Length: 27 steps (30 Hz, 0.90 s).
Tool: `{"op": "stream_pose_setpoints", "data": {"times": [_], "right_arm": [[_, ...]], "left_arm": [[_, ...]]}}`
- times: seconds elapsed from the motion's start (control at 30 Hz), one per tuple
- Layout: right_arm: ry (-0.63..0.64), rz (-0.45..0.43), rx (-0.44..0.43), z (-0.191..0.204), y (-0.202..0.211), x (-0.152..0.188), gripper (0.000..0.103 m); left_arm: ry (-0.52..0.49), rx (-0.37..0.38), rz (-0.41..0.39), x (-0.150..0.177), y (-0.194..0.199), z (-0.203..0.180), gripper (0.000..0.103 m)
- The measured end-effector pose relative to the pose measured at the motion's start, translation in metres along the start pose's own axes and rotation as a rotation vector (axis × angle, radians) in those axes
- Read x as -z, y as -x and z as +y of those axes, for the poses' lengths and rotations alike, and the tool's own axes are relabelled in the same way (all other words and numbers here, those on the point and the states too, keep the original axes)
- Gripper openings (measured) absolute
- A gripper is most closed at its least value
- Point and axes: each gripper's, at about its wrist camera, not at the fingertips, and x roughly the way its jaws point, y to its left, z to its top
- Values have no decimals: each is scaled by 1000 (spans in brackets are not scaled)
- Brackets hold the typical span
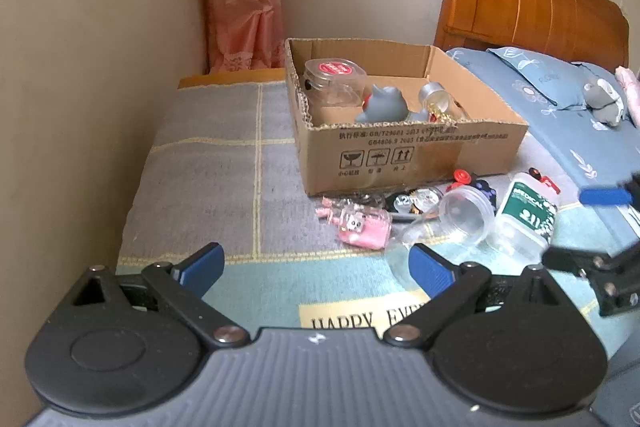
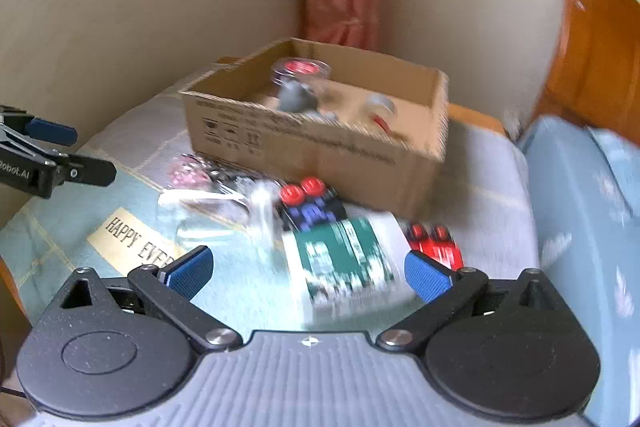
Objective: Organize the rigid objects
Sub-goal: 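Withdraw both tools from the box back toward the remaining items, then grasp the pink keychain bottle with left tool while right tool approaches the white MEDICAL bottle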
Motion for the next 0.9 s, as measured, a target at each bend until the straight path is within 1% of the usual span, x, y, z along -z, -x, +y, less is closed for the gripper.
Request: {"op": "stream_pose_setpoints", "data": {"times": [0.13,0.27,0.37,0.43,0.5,0.53,0.6,0.7,0.8,0.9], "right_arm": [[-71,2,6,-4,2,17,103],[-68,24,34,-5,-2,27,103],[-71,39,43,-8,-4,31,103],[-80,44,41,-11,-5,32,103],[-90,46,37,-13,-7,32,103],[-94,47,34,-14,-8,32,103],[-96,50,30,-16,-9,31,103],[-93,51,31,-17,-11,29,103],[-94,47,27,-19,-13,26,103],[-89,38,24,-21,-14,22,103]], "left_arm": [[-21,16,-16,-7,-12,-2,98],[-82,24,-17,-14,-30,-7,98],[-123,53,-11,-19,-45,-10,98],[-144,74,-3,-21,-54,-12,95],[-167,75,5,-22,-63,-14,94],[-181,77,8,-23,-68,-14,90],[-197,81,22,-23,-76,-13,87],[-210,135,19,-22,-80,-11,86],[-241,166,16,-20,-81,-12,86],[-252,185,52,-18,-87,-13,78]]}}
